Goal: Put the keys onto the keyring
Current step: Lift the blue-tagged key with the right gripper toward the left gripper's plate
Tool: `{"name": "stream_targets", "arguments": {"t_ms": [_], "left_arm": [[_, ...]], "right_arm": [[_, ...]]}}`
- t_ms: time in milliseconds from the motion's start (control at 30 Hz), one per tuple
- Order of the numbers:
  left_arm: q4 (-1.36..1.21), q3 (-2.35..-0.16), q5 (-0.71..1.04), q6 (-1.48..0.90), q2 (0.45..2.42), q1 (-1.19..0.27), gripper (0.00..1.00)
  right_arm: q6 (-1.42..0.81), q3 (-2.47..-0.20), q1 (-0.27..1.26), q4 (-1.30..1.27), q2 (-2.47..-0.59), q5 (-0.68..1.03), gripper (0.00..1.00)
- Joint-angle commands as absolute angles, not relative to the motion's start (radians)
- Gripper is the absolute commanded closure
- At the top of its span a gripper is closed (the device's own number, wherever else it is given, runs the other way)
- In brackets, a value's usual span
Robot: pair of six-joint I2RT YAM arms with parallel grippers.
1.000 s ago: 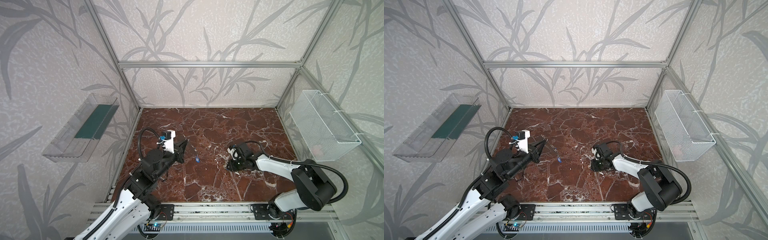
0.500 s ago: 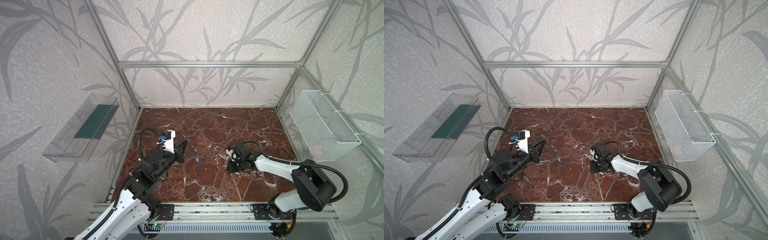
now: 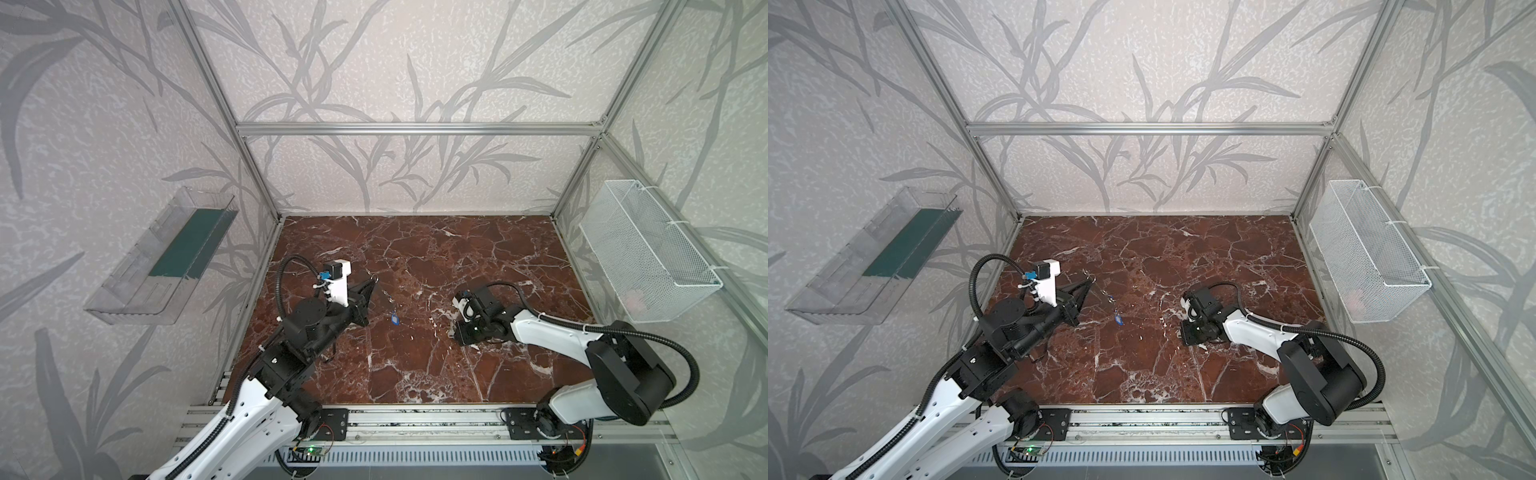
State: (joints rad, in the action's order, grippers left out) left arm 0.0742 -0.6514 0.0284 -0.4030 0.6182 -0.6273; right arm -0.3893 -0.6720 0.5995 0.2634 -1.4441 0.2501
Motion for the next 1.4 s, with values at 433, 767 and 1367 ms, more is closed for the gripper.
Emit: {"name": "stream_targets", "arguments": {"t_ms": [433, 767, 1367], "left_arm": [[0.033, -0.697, 0.145, -0.378, 0.683, -0.63, 1.0], [0.141, -0.818, 0.199, -0.318, 0.806, -0.63, 1.0], [0.357, -0.98, 0.251, 0.083, 0.932, -0.633, 1.0]], "right_arm": [[-0.209, -0.594, 0.604, 0.044, -1.037, 0.204, 1.0], [-0.068, -0.567, 0.603, -0.281, -0.96, 0.265, 1.0], [0.138, -0.584, 0.711, -0.608, -1.073, 0.45, 1.0]]}}
